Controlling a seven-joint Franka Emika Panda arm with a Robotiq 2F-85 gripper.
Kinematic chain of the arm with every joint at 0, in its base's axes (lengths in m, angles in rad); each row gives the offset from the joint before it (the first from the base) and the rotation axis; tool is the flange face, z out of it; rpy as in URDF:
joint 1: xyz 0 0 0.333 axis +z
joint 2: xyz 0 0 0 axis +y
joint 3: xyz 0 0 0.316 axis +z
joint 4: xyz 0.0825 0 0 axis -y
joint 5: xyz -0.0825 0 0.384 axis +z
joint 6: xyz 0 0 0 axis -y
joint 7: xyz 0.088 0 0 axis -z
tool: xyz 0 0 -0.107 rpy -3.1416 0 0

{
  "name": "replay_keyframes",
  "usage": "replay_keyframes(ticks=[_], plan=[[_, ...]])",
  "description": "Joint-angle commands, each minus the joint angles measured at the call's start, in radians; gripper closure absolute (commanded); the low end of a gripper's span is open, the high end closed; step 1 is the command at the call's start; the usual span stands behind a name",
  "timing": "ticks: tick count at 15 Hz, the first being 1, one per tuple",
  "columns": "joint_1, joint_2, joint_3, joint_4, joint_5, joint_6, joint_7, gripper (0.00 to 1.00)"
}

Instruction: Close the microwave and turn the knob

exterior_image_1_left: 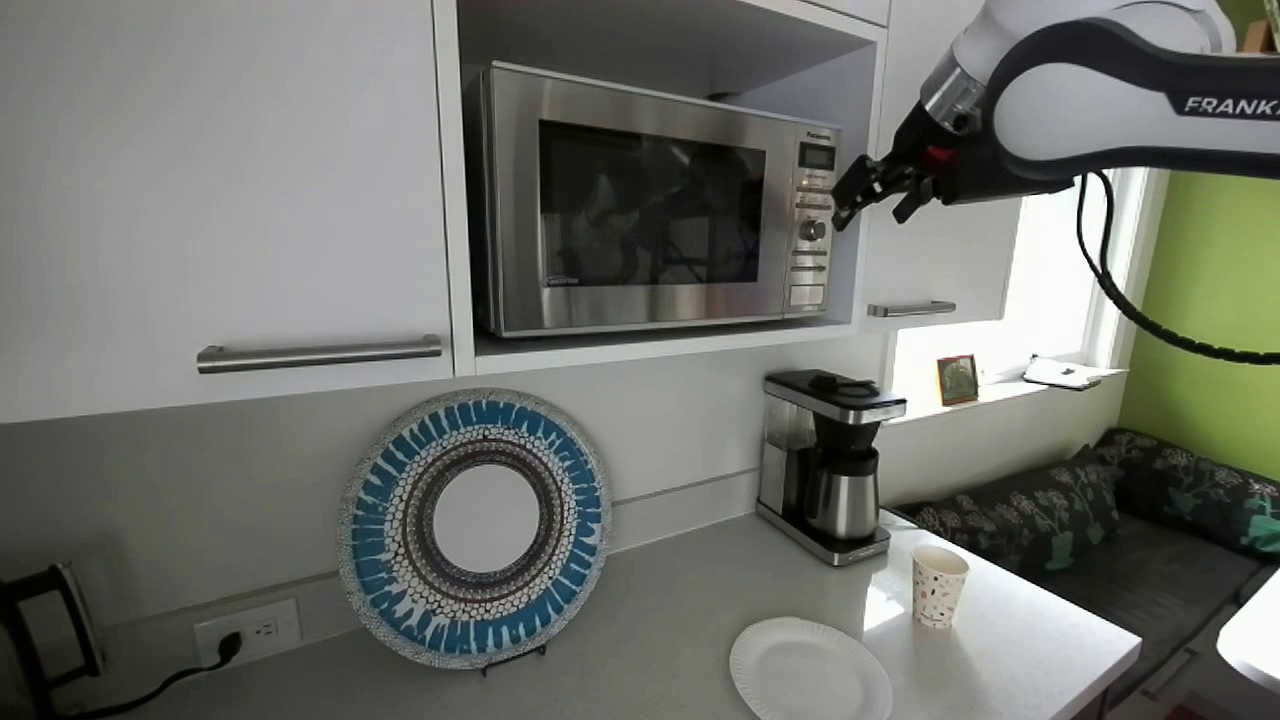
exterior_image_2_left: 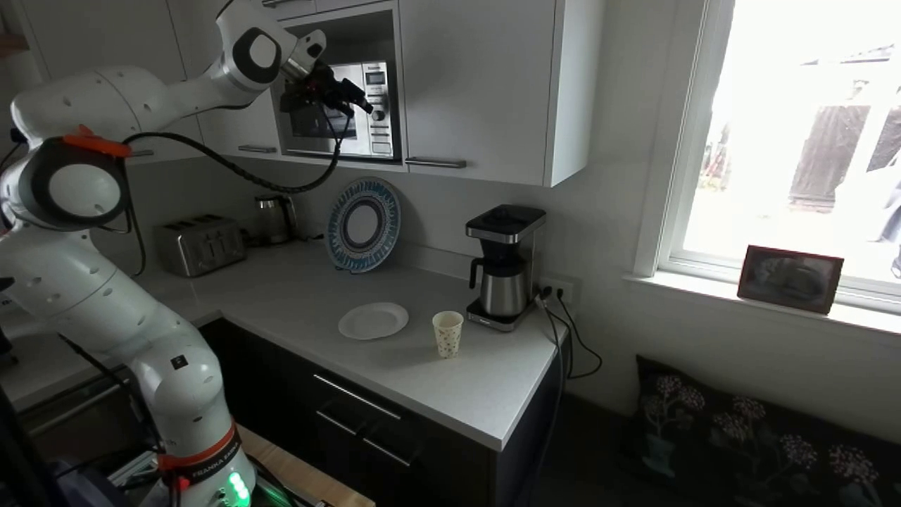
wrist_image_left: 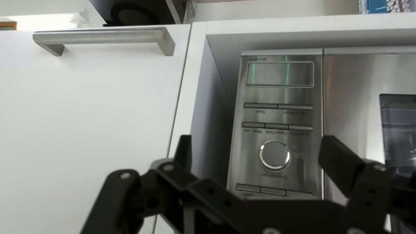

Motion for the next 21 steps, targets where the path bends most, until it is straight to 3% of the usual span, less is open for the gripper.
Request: replay_keyframes(ticks=[1,15,17,19,20,21], plan=[[0.094,0.095,-0.05,0.135,-0.013,-0.123,-0.063,0.0],[0.217,0.294,-0.105,0.359,-0.101,-0.203,-0.18,0.02],[0.184,0.3,-0.079,0.371,-0.106,-0.214,-0.192,0.06],[0.185,0.308,-0.078,0.386,-0.108,-0.227,-0.198,0.19],[0.186,0.313,-0.078,0.393,-0.108,-0.233,-0.203,0.36],[0.186,0.316,-0.078,0.397,-0.108,-0.237,-0.207,0.44]])
